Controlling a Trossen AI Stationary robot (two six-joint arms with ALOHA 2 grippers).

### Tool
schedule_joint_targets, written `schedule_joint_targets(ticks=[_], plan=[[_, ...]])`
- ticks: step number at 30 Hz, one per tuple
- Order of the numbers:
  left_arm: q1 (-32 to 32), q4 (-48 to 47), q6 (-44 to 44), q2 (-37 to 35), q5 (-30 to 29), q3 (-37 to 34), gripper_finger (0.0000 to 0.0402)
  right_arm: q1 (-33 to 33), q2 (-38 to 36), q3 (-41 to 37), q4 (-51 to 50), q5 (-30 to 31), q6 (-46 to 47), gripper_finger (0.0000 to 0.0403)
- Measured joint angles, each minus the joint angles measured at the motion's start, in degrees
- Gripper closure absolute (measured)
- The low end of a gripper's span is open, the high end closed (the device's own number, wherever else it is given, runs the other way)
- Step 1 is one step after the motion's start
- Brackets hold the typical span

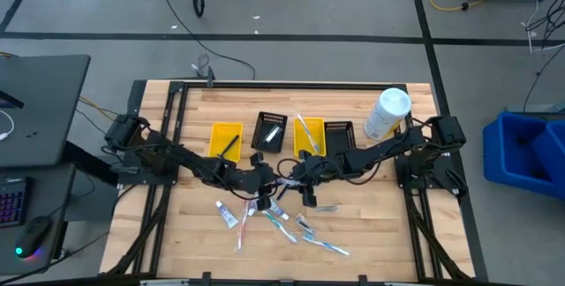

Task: Pick & Place Travel size toiletries
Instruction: Put the violet toothpaste into the right black bin

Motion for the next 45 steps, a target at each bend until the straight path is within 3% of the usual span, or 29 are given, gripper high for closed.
schedule_joint_targets(ticks=[6, 15, 31, 40, 45], plan=[[0.0, -1.1, -1.9, 0.0, 0.2, 0.1, 0.0297, 0.0, 0.0, 0.0, 0.1, 0.1, 0.4, 0.0281], [0.0, -1.6, -1.7, 0.0, 1.7, 0.1, 0.0288, 0.0, 0.0, 0.0, 0.1, 0.1, 0.7, 0.028], [0.0, -3.0, -1.7, 0.0, 2.3, -0.1, 0.026, 0.0, 0.0, 0.0, -0.7, 0.4, 0.6, 0.0315], [-0.1, -3.2, -1.7, 0.0, 1.6, -0.1, 0.0257, -0.1, -1.0, 0.0, -9.8, 4.8, 1.8, 0.0308], [0.0, -3.2, -1.7, 0.0, 1.4, -0.1, 0.0257, 0.1, -6.8, 0.0, -17.8, 8.7, 2.9, 0.0315]])
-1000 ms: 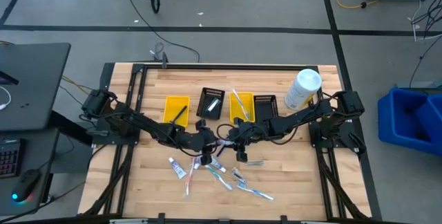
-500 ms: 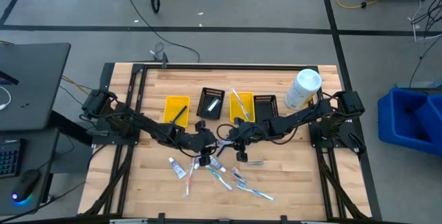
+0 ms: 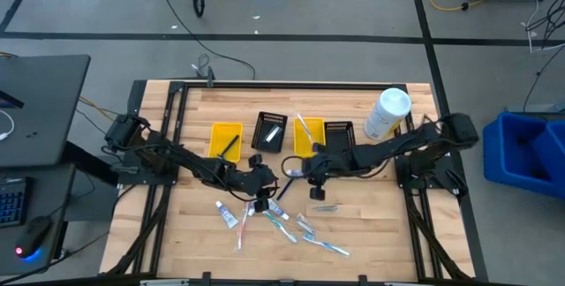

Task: Pick & Place Travel size toiletries
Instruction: Put the violet toothpaste into the right black bin

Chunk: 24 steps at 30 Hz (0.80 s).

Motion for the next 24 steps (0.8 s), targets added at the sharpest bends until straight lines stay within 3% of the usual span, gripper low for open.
schedule_joint_targets(ticks=[8, 14, 19, 24], plan=[[0.0, 0.3, -1.5, 0.0, -1.2, 0.0, 0.0257, 0.0, -12.1, 0.0, -21.4, 16.7, 12.2, 0.0307], [0.0, 0.3, -1.6, 0.0, -1.2, 0.1, 0.0257, -0.9, -14.5, 0.0, -34.0, 29.3, 29.0, 0.0303], [0.0, 0.4, -1.7, 0.0, -1.2, 0.1, 0.0258, -2.3, -14.1, -5.6, -31.1, 31.4, 38.9, 0.0309], [0.0, 0.3, -1.6, 0.0, -1.2, 0.1, 0.0258, -3.8, -14.1, -14.3, -19.9, 31.0, 43.0, 0.0308]])
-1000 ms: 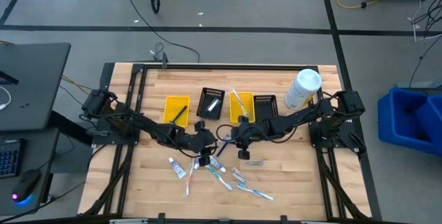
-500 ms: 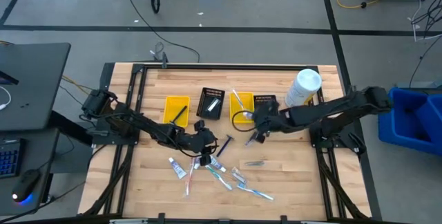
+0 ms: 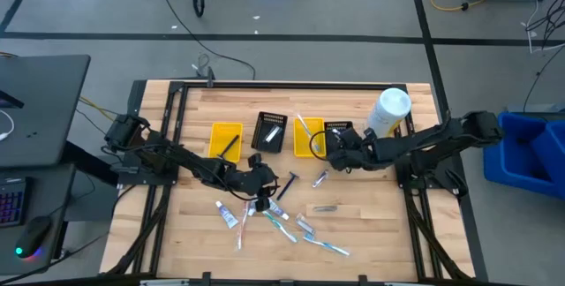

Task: Pick & Place Travel size toiletries
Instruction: Put the violet toothpaste into the right black bin, then put the blue razor into the left yellow bin

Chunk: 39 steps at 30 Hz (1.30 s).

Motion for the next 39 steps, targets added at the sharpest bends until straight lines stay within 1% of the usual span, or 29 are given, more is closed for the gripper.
schedule_joint_targets(ticks=[2, 6, 10, 14, 19, 24, 26, 29, 31, 36, 39], plan=[[0.0, 0.1, 0.2, 0.0, 0.0, 0.0, 0.0258, -0.7, 0.0, -3.0, 5.4, -0.2, 0.0, 0.0304], [0.0, 0.3, 0.4, 0.0, 0.0, 0.0, 0.0258, -2.9, 0.0, -7.2, 13.0, -3.6, -3.4, 0.029], [0.0, 0.4, 0.2, 0.0, 0.0, 0.0, 0.0258, -5.1, 0.0, -8.7, 14.8, -5.1, -5.4, 0.0268], [0.0, 0.4, 0.2, 0.0, 0.0, 0.0, 0.0258, -6.6, 0.0, -8.7, 16.1, -5.4, -7.2, 0.0241], [0.0, 0.2, 0.2, 0.0, 0.0, 0.0, 0.0258, -7.0, 0.0, -8.3, 19.7, -5.4, -13.5, 0.0209], [0.0, 0.1, 0.2, 0.0, 0.0, 0.0, 0.0258, -6.3, -0.5, -4.6, 20.4, -5.6, -19.5, 0.0189], [0.0, 0.0, 0.2, 0.0, 0.0, 0.0, 0.0258, -5.7, -0.7, -2.5, 21.1, -6.6, -21.5, 0.0186], [0.0, -0.5, 0.5, -0.7, 0.0, 0.0, 0.0258, -4.8, -0.8, 0.2, 22.9, -10.6, -25.6, 0.0186], [0.0, -0.8, 2.4, -2.4, 0.1, 0.0, 0.0258, -4.1, -0.8, 1.1, 25.7, -14.5, -28.5, 0.0191], [0.0, -1.8, 3.5, -8.1, 0.5, 0.0, 0.0258, -2.7, -0.8, 1.2, 32.7, -28.5, -34.3, 0.0205], [0.0, -6.0, 3.4, -11.4, 0.5, 0.0, 0.0258, -1.8, -0.8, 1.2, 34.9, -34.4, -34.8, 0.0214]])
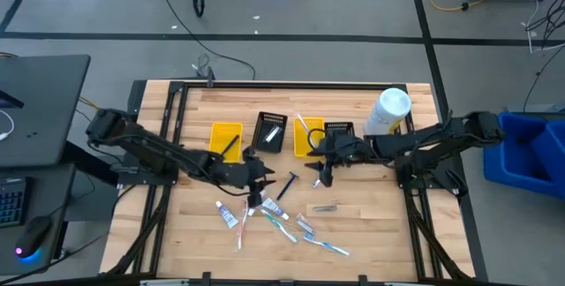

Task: Pick & Place Travel size toiletries
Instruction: Put the blue razor into the left yellow bin

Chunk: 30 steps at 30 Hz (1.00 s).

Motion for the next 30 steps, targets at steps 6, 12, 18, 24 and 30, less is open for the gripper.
schedule_joint_targets(ticks=[6, 12, 18, 24, 30], plan=[[-0.1, -4.8, -5.1, -2.2, 1.1, 0.0, 0.0258, 2.0, 0.0, 0.0, 0.9, -2.9, 0.0, 0.0226], [-0.1, -3.8, -15.8, 0.0, 0.4, 0.0, 0.0258, 4.3, 0.0, 0.0, 0.9, -3.0, -3.5, 0.0233], [-0.2, 1.1, -17.0, 6.8, 0.0, 0.0, 0.0258, 5.0, 0.0, 0.0, 1.3, -2.9, -4.7, 0.0241], [0.1, 10.9, -13.9, 15.2, -0.5, 0.2, 0.0258, 5.0, 0.0, 0.0, 1.3, -1.3, -4.7, 0.025], [0.5, 12.4, -12.4, 22.8, -1.6, 3.7, 0.0258, 5.0, 0.0, 0.0, 1.3, -1.0, -4.5, 0.0259]])
